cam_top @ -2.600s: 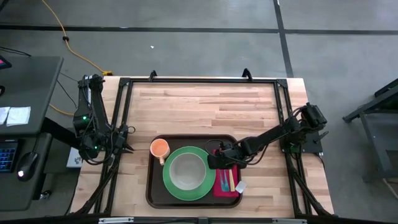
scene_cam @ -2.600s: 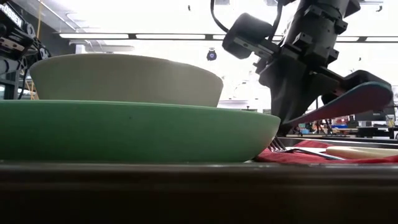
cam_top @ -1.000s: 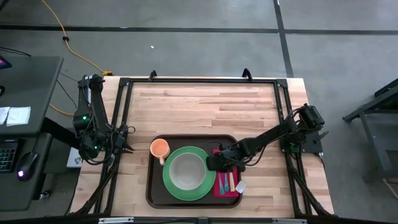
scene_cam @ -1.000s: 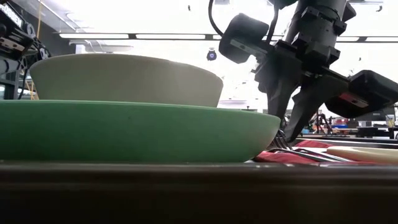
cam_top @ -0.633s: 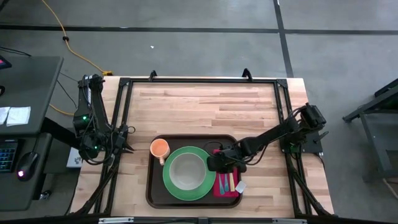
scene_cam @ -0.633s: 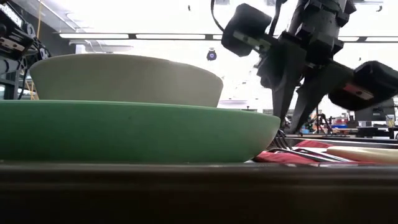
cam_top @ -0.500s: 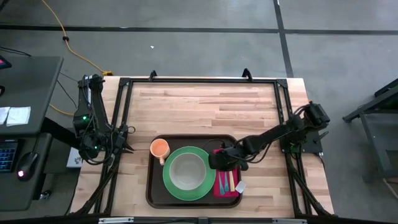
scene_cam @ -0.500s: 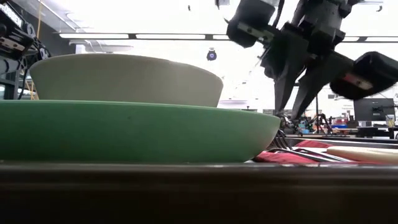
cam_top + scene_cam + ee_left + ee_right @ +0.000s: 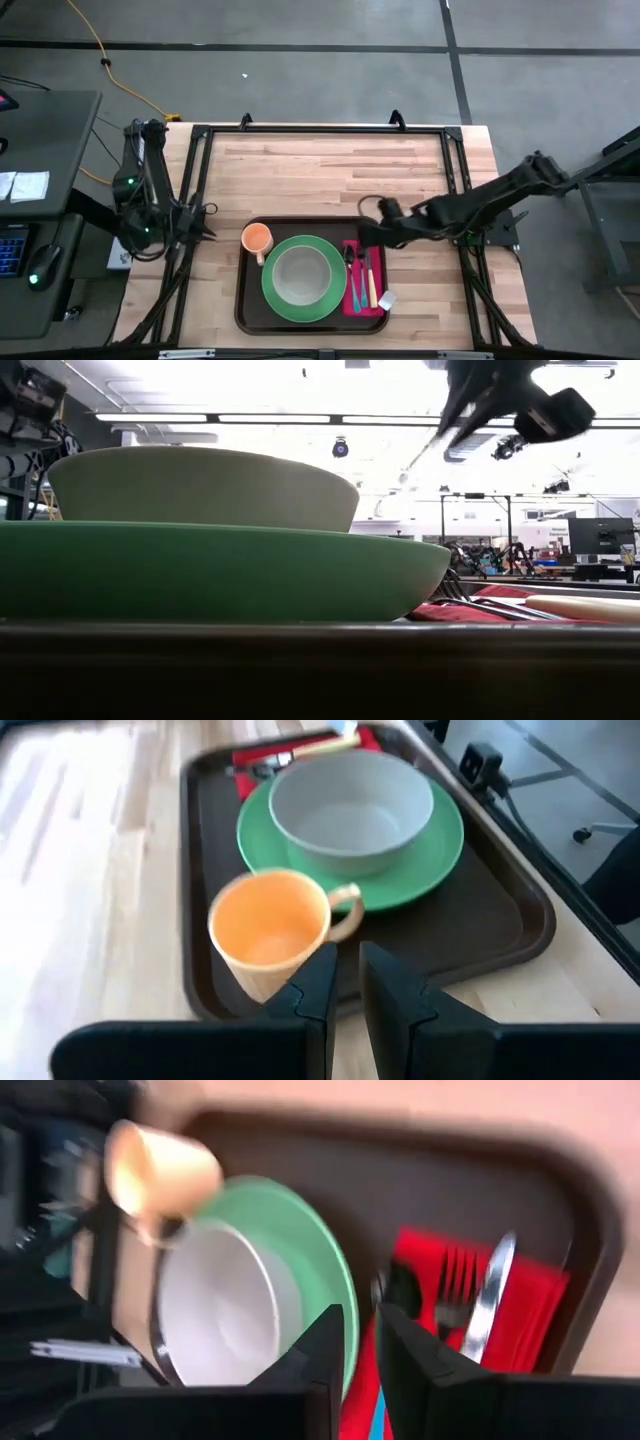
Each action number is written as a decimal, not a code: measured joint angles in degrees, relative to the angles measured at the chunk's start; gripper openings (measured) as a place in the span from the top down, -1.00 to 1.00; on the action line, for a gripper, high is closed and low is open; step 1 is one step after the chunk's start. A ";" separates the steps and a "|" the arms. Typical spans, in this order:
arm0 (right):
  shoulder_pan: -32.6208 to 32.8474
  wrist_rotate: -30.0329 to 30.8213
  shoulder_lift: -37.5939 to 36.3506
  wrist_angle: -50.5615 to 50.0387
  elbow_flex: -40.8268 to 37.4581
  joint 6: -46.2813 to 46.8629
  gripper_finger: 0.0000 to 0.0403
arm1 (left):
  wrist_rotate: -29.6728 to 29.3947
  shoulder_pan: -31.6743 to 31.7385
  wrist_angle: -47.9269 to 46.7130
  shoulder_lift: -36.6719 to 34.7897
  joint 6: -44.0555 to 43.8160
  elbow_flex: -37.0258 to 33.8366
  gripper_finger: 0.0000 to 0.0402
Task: Set up tray
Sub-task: Return to Home Position
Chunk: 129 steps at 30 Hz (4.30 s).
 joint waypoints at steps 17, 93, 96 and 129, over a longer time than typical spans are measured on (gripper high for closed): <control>-0.17 18.90 -16.69 -13.96 0.00 -24.86 0.77 | -9.45 -0.01 -5.69 -0.12 11.98 10.31 0.61; -0.17 18.35 -74.81 -1.38 -31.54 -51.66 0.78 | -30.81 -7.11 11.71 -23.02 23.89 -5.72 0.61; -0.15 18.34 -74.12 1.64 -33.53 -52.19 0.78 | -30.15 -6.94 17.31 -23.02 24.42 -8.57 0.61; -0.15 11.48 -74.23 11.69 -36.15 -49.32 0.92 | -13.64 2.28 58.21 -23.00 46.55 -27.76 0.61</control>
